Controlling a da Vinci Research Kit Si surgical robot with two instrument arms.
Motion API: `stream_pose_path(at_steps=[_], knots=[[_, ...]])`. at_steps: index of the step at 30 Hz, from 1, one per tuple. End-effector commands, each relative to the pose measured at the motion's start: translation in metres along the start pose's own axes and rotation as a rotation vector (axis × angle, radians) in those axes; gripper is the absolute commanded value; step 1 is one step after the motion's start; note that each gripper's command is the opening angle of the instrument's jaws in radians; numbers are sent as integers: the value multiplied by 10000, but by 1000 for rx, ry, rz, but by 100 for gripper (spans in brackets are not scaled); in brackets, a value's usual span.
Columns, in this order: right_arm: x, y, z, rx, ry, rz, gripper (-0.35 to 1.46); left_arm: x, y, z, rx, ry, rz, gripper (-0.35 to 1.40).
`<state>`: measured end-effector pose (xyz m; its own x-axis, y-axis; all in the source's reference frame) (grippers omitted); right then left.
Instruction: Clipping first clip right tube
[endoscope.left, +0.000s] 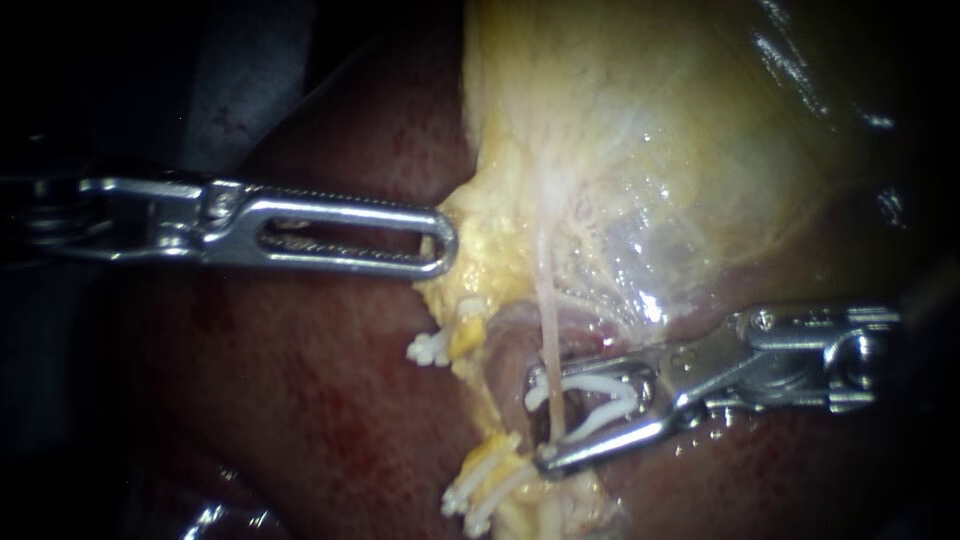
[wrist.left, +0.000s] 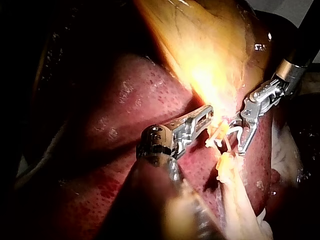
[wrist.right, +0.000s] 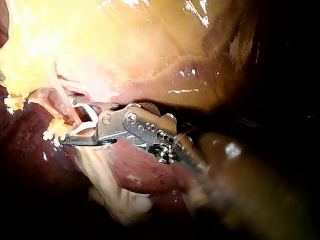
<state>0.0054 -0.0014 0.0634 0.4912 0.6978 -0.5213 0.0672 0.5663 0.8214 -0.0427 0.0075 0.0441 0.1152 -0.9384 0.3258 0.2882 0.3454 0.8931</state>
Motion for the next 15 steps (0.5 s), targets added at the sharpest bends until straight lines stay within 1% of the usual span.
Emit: stream_pose_path(at_steps=[1, 5, 11, 12, 15], knots=[[0, 0, 0, 2, -1, 0, 51, 0, 0, 0, 0, 0, 0, -35], [0, 0, 0, 7, -5, 0, 48, 0, 0, 0, 0, 0, 0, -35], [0, 1, 0, 14, -11, 18, 38, 0, 0, 0, 0, 0, 0, -35], [0, 1, 0, 15, -16, 18, 34, 0, 0, 0, 0, 0, 0, -35], [0, 1, -3, 26, -32, 30, 13, 0, 0, 0, 0, 0, 0, -35]])
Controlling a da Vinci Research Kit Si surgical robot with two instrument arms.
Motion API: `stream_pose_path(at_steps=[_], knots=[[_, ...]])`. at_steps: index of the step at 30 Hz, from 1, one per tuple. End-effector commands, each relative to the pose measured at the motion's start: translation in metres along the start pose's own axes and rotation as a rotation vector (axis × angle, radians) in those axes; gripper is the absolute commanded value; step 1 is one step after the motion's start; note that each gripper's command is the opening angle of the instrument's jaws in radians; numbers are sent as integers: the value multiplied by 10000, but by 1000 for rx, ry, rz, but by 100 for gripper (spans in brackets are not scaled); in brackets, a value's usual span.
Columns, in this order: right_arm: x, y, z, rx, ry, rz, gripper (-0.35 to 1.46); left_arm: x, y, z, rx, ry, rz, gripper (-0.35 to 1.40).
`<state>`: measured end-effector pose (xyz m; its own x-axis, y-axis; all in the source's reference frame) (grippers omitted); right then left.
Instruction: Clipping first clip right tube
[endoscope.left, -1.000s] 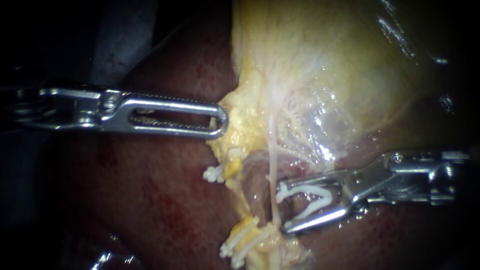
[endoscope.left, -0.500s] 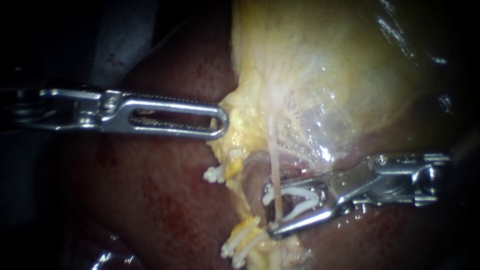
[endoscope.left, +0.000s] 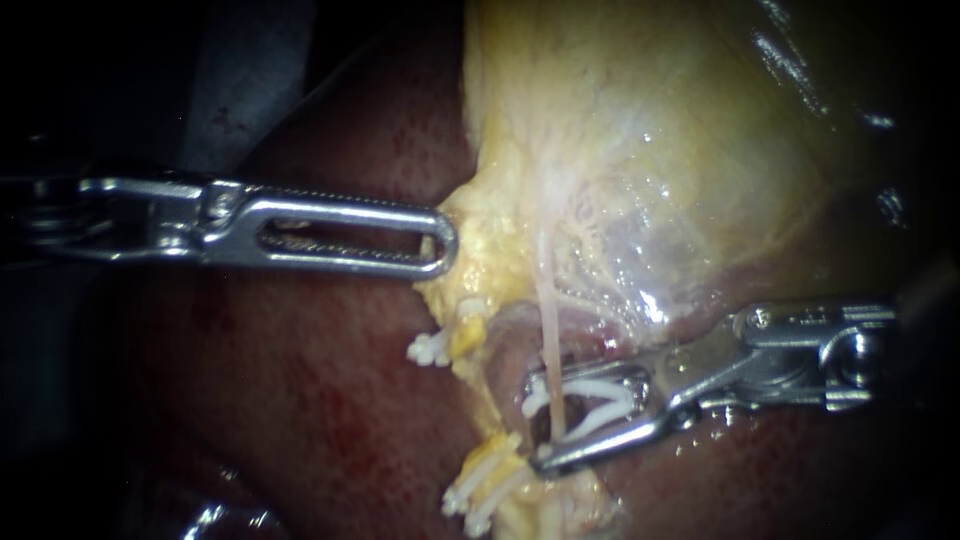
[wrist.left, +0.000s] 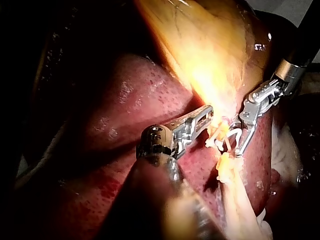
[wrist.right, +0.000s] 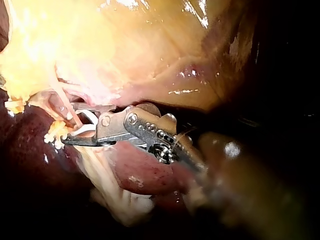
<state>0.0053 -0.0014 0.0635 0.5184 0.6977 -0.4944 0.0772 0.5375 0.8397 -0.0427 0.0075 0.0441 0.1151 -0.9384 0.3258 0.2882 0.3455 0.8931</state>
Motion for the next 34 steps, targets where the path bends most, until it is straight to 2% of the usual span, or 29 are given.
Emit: stream_pose_path(at_steps=[1, 5, 8, 34], knots=[[0, 0, -3, -1, -8, 12, 4, 0, 0, 0, 0, 0, 0, -35], [0, 2, -8, 2, -17, 57, -24, 0, 0, 0, 0, 0, 0, -35], [1, 5, -12, 12, -23, 65, -35, 0, 0, 0, 0, 0, 0, -35], [0, 6, -12, 39, -45, 72, -35, 0, 0, 0, 0, 0, 0, -35]])
